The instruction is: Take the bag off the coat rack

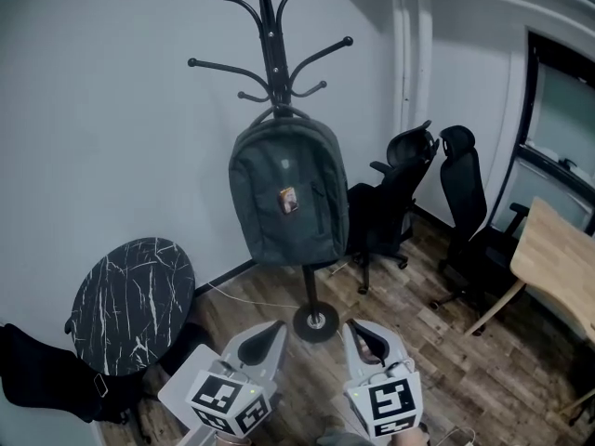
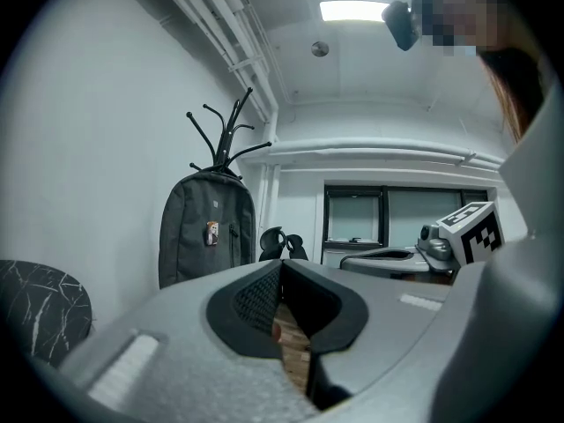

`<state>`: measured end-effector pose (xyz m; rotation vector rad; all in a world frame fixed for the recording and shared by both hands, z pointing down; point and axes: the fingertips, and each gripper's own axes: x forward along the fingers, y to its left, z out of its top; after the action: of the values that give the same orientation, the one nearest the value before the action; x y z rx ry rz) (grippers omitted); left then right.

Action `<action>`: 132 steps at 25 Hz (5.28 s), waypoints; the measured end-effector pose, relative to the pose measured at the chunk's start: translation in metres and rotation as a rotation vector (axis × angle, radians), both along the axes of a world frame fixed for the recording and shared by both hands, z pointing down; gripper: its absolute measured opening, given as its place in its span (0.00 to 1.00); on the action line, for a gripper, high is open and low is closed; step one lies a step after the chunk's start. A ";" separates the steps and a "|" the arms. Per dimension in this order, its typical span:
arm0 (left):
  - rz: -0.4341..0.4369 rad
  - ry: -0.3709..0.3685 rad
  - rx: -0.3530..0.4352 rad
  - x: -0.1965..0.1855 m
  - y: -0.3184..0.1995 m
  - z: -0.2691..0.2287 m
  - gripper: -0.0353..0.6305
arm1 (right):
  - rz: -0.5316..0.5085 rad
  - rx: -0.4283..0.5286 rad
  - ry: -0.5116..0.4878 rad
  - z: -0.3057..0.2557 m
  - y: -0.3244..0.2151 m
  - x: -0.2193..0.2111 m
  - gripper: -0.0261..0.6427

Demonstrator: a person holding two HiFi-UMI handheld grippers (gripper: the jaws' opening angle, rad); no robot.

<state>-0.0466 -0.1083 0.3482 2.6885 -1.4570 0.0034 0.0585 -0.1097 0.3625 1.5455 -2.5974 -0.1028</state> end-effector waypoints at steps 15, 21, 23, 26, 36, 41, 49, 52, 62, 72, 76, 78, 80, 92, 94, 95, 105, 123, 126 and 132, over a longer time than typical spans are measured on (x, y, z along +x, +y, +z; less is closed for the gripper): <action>-0.074 0.013 0.024 0.009 -0.063 -0.006 0.07 | -0.037 0.082 -0.011 -0.015 -0.072 0.014 0.04; -0.092 0.007 0.021 0.004 -0.081 -0.003 0.07 | -0.047 0.073 0.015 -0.012 -0.094 0.013 0.04; -0.099 0.006 0.020 0.002 -0.086 -0.002 0.07 | -0.046 0.071 0.022 -0.011 -0.101 0.013 0.04; -0.114 0.009 0.022 -0.004 -0.095 -0.002 0.07 | -0.042 0.075 0.024 -0.010 -0.111 0.013 0.04; -0.142 -0.015 0.035 -0.024 -0.133 -0.007 0.07 | -0.019 0.103 0.043 -0.013 -0.147 0.002 0.04; -0.134 -0.006 0.045 -0.031 -0.155 -0.008 0.07 | -0.023 0.091 0.016 -0.016 -0.166 0.000 0.04; -0.134 0.009 0.056 -0.045 -0.184 -0.016 0.07 | -0.004 0.097 0.007 -0.023 -0.197 -0.002 0.04; -0.136 0.008 0.060 -0.050 -0.195 -0.016 0.07 | -0.001 0.099 0.003 -0.025 -0.208 -0.002 0.04; -0.159 0.030 0.045 -0.080 -0.230 -0.021 0.16 | 0.018 0.088 0.053 -0.024 -0.243 -0.009 0.16; -0.183 0.030 0.030 -0.111 -0.263 -0.013 0.26 | 0.071 0.090 0.091 -0.024 -0.274 -0.009 0.23; -0.196 0.032 0.018 -0.122 -0.276 -0.010 0.28 | 0.095 0.084 0.098 -0.022 -0.287 -0.008 0.25; -0.196 0.034 0.010 -0.126 -0.283 -0.008 0.29 | 0.107 0.075 0.101 -0.020 -0.293 -0.007 0.26; -0.192 0.038 0.001 -0.129 -0.290 -0.006 0.30 | 0.119 0.065 0.101 -0.018 -0.299 -0.005 0.27; -0.149 0.052 -0.069 -0.137 -0.325 0.017 0.35 | 0.193 0.003 0.108 0.001 -0.331 0.006 0.33; -0.142 0.054 -0.083 -0.138 -0.331 0.022 0.36 | 0.200 -0.010 0.110 0.005 -0.336 0.007 0.35; -0.140 0.055 -0.088 -0.138 -0.333 0.024 0.36 | 0.204 -0.023 0.113 0.007 -0.338 0.007 0.35; -0.152 0.043 -0.095 -0.147 -0.349 0.030 0.39 | 0.216 -0.092 0.109 0.034 -0.360 0.009 0.40; -0.107 0.008 -0.221 -0.138 -0.374 0.076 0.41 | 0.234 -0.143 0.125 0.058 -0.387 0.012 0.42; -0.136 -0.020 -0.215 -0.139 -0.379 0.079 0.40 | 0.229 -0.150 0.108 0.060 -0.391 0.012 0.42; -0.179 -0.035 -0.192 -0.139 -0.383 0.079 0.32 | 0.226 -0.158 0.051 0.063 -0.394 0.011 0.39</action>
<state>-0.1856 -0.4911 0.4272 2.4121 -1.6118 0.1708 0.0690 -0.5042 0.4254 1.7388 -2.3111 0.0802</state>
